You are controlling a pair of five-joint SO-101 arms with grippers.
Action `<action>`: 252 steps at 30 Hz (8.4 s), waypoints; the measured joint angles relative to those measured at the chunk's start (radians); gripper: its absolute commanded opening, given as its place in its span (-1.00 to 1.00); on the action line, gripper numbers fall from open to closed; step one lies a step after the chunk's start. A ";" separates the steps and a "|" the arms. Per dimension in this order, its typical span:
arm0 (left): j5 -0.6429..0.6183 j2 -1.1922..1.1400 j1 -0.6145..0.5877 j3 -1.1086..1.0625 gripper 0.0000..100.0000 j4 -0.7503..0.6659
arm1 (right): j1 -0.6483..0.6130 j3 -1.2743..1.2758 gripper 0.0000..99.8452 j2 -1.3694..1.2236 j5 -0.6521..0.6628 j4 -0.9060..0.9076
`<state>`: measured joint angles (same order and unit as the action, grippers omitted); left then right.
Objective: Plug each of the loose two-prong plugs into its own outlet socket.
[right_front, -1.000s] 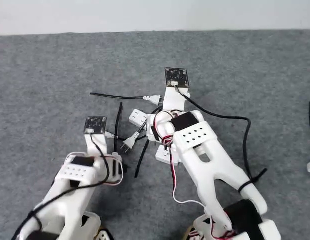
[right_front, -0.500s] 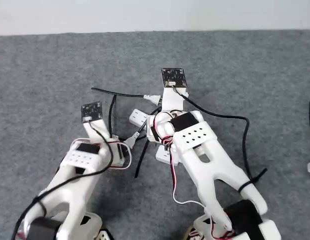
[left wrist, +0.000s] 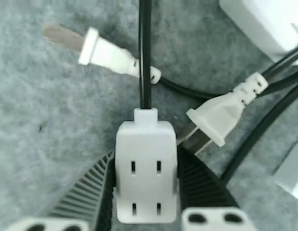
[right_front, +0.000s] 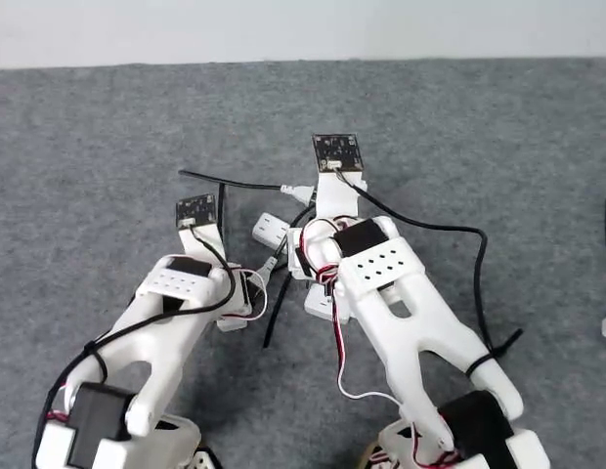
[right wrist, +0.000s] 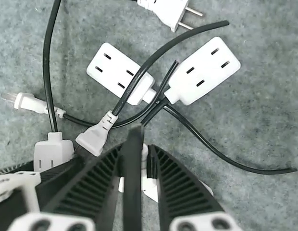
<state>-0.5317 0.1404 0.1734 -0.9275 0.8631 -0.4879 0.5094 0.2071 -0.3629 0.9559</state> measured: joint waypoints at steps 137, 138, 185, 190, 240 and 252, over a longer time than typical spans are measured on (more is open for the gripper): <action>0.255 0.273 -0.451 -0.180 -0.32 -0.012 | -0.074 -0.203 -0.98 -0.496 -0.003 0.038; 0.255 0.273 -0.451 -0.180 -0.32 -0.012 | -0.074 -0.209 -0.98 -0.496 -0.003 0.044; 1.309 0.218 -0.341 -0.097 -0.98 0.305 | -0.359 0.153 -0.98 0.186 0.064 -0.112; 1.281 0.114 -0.359 -0.020 -0.98 0.305 | -0.356 0.153 -0.98 0.186 0.064 -0.110; 1.154 0.275 -0.465 -0.124 -0.98 0.224 | -0.361 0.296 -0.98 0.117 0.210 -0.488; 1.149 0.275 -0.470 -0.124 -0.98 0.224 | -0.308 0.226 -0.98 -0.026 0.224 -0.526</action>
<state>0.6176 0.4150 -0.2961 -1.0518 1.0871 -0.7963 0.7350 0.1811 -0.1389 0.4296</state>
